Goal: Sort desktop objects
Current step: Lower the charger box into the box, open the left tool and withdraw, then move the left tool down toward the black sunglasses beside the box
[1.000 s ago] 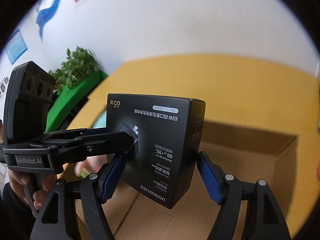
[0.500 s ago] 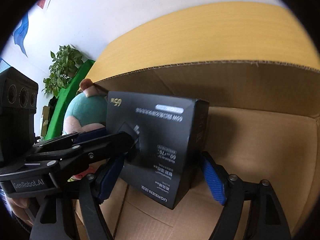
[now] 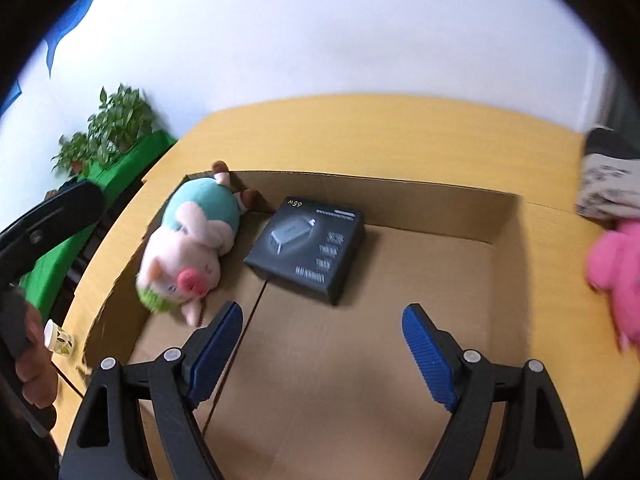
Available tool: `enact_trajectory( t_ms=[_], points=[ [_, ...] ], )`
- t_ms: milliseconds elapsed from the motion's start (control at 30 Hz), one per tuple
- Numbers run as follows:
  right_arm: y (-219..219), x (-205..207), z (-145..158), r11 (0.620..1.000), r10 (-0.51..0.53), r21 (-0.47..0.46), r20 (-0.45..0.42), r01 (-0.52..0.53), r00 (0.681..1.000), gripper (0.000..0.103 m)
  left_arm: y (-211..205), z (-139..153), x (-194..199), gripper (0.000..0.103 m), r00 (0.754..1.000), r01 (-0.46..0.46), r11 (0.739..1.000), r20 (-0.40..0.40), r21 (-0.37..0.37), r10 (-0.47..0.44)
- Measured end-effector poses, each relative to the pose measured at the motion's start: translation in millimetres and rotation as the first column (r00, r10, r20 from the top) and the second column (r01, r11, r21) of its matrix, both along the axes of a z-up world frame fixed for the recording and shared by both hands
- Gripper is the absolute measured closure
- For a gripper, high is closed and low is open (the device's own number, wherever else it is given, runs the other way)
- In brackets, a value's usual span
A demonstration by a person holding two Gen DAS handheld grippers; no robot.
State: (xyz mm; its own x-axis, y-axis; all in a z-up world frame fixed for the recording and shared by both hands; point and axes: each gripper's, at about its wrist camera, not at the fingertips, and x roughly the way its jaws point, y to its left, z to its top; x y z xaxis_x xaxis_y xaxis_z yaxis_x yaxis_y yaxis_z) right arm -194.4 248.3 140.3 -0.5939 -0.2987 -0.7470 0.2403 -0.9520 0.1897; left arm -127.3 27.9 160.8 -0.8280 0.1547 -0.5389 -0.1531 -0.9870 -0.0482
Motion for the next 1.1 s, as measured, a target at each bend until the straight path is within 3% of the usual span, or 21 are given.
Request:
enact_trajectory(
  t_ms=[133, 167, 200, 233, 300, 367, 400, 433, 467, 500, 533, 600, 767, 1100],
  points=[
    [4, 61, 16, 0.998, -0.044, 0.03, -0.103, 0.047, 0.994, 0.023, 15, -14, 58, 0.0, 0.999, -0.009, 0.998, -0.045, -0.06, 0.006],
    [4, 76, 19, 0.997, -0.047, 0.051, -0.127, 0.054, 0.991, 0.034, 21, -20, 70, 0.002, 0.999, 0.006, 0.998, -0.045, -0.068, -0.009],
    [2, 94, 23, 0.993, -0.054, 0.092, -0.16, 0.069, 0.986, 0.052, 26, -24, 79, 0.025, 0.999, 0.031, 0.997, -0.037, -0.068, -0.034],
    [-7, 103, 25, 0.988, -0.057, 0.131, -0.175, 0.081, 0.983, 0.101, 28, -28, 86, 0.096, 0.998, 0.065, 0.996, -0.013, -0.058, -0.066],
    [-17, 121, 28, 0.986, -0.046, 0.149, -0.179, 0.074, 0.983, 0.096, 29, -35, 95, 0.1, 0.994, 0.101, 0.995, 0.05, 0.01, -0.101],
    [-20, 133, 32, 0.99, -0.04, 0.125, -0.189, 0.064, 0.981, 0.092, 29, -35, 104, 0.1, 0.996, 0.08, 0.996, 0.039, 0.031, -0.081],
    [-20, 138, 34, 0.991, -0.041, 0.115, -0.196, 0.064, 0.98, 0.084, 31, -34, 109, 0.094, 0.998, 0.065, 0.998, 0.019, 0.021, -0.066],
    [-21, 143, 36, 0.991, -0.047, 0.113, -0.198, 0.07, 0.979, 0.05, 32, -33, 114, 0.064, 0.999, 0.051, 0.999, 0.007, 0.007, -0.051],
    [-23, 147, 37, 0.99, -0.052, 0.117, -0.199, 0.077, 0.979, 0.011, 33, -33, 118, 0.045, 1.0, 0.028, 1.0, 0.002, -0.014, -0.028],
    [-23, 151, 39, 0.989, -0.06, 0.12, -0.209, 0.087, 0.976, 0.006, 32, -31, 122, 0.021, 1.0, -0.029, 0.998, -0.013, -0.049, 0.029],
    [-22, 156, 41, 0.988, -0.073, 0.12, -0.229, 0.102, 0.971, 0.006, 30, -29, 127, 0.008, 0.996, -0.079, 0.994, -0.038, -0.069, 0.077],
    [-18, 161, 43, 0.989, -0.078, 0.105, -0.238, 0.106, 0.968, 0.006, 23, -25, 136, 0.0, 0.993, -0.091, 0.995, -0.076, -0.036, 0.088],
    [-16, 167, 45, 0.988, -0.094, 0.099, -0.206, 0.117, 0.974, 0.006, 2, -26, 149, 0.0, 0.991, -0.104, 0.992, -0.081, 0.077, 0.11],
    [-23, 172, 40, 0.981, -0.109, 0.134, -0.207, 0.139, 0.972, 0.006, 2, -36, 168, 0.0, 0.989, -0.111, 0.992, -0.089, 0.056, 0.116]
  ],
)
